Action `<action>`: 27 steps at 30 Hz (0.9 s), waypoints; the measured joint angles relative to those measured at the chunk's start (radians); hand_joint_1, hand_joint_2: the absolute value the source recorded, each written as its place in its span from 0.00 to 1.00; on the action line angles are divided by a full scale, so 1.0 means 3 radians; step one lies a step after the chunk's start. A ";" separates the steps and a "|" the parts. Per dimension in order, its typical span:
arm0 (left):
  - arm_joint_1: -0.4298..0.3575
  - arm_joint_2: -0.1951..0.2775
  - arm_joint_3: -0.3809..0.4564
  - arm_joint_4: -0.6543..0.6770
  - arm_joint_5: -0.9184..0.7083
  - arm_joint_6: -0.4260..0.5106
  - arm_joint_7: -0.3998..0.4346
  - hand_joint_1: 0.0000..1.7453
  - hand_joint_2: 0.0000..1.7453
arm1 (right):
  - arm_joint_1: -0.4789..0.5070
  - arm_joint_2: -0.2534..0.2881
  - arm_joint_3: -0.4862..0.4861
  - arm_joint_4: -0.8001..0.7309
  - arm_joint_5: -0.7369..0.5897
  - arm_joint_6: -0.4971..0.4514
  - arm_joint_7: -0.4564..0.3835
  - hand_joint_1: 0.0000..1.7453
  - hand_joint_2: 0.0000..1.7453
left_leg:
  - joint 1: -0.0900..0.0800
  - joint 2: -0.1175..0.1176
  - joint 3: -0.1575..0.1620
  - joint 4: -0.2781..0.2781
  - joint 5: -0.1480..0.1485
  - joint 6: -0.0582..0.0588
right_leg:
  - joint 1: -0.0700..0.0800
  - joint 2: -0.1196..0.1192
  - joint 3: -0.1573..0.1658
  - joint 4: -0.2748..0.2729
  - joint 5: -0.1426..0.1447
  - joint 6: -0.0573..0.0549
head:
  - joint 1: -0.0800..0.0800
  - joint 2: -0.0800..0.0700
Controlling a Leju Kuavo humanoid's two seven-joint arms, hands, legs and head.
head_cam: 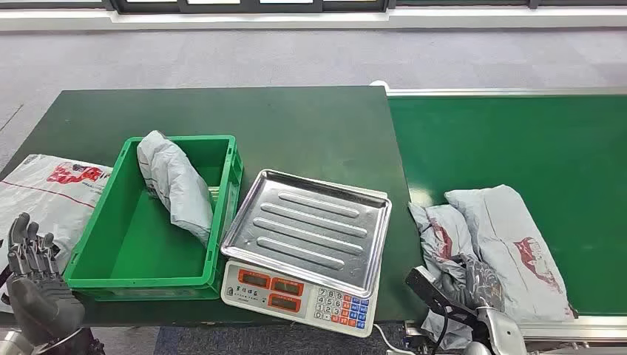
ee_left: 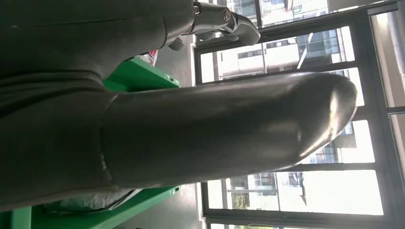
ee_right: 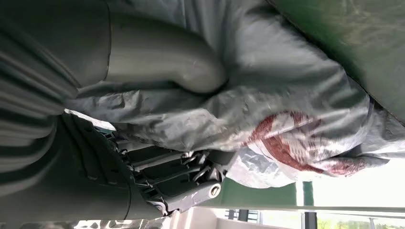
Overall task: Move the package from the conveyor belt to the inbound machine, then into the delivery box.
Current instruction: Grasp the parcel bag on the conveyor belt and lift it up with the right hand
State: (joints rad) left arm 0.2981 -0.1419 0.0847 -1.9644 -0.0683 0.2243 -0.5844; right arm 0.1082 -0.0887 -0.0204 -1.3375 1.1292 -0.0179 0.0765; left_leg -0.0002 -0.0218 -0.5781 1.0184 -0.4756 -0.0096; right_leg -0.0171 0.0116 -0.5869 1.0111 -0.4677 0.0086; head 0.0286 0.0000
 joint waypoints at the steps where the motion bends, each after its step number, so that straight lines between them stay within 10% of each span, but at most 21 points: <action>1: 0.0004 -0.0002 0.0000 -0.0004 0.0000 -0.0007 0.0000 0.00 0.00 | -0.0002 0.0002 0.0000 0.0001 0.0006 0.0008 0.0005 1.00 1.00 | 0.0000 0.0000 0.0000 0.0000 0.0000 0.0000 | 0.0000 0.0000 0.0000 0.0000 0.0000 0.0000 | 0.0000 0.0000; 13: 0.0047 -0.0038 0.0001 -0.0046 0.0043 -0.0123 0.0011 0.00 0.00 | -0.0033 0.0013 0.0022 0.0065 0.0030 0.0006 -0.0002 1.00 1.00 | 0.0000 -0.0002 -0.0001 0.0000 0.0000 0.0000 | 0.0000 -0.0004 0.0000 0.0000 -0.0001 0.0000 | 0.0000 0.0000; 20: 0.0125 -0.0112 0.0008 -0.0080 0.0044 -0.0169 -0.0055 0.00 0.00 | -0.0108 0.0048 0.0006 0.0020 -0.0128 -0.0807 -0.0224 1.00 1.00 | -0.0002 -0.0001 -0.0008 0.0000 0.0000 0.0000 | -0.0002 -0.0007 -0.0005 0.0000 0.0000 0.0000 | 0.0000 0.0000; 27: 0.0173 -0.0159 0.0010 -0.0119 0.0051 -0.0192 -0.0074 0.00 0.00 | -0.0182 0.0080 -0.0058 -0.0196 -0.0132 -0.0832 -0.0222 1.00 1.00 | -0.0002 -0.0002 -0.0005 0.0000 0.0000 0.0001 | -0.0002 -0.0007 -0.0004 0.0000 -0.0001 0.0000 | 0.0000 0.0000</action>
State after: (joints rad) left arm 0.3498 -0.1895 0.0877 -2.0002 -0.0530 0.1666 -0.6067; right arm 0.0536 -0.0647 -0.0380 -1.3962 1.0895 -0.2674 0.0100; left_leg -0.0007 -0.0225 -0.5796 1.0184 -0.4755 -0.0094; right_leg -0.0177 0.0094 -0.5881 1.0112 -0.4679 0.0087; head 0.0286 0.0000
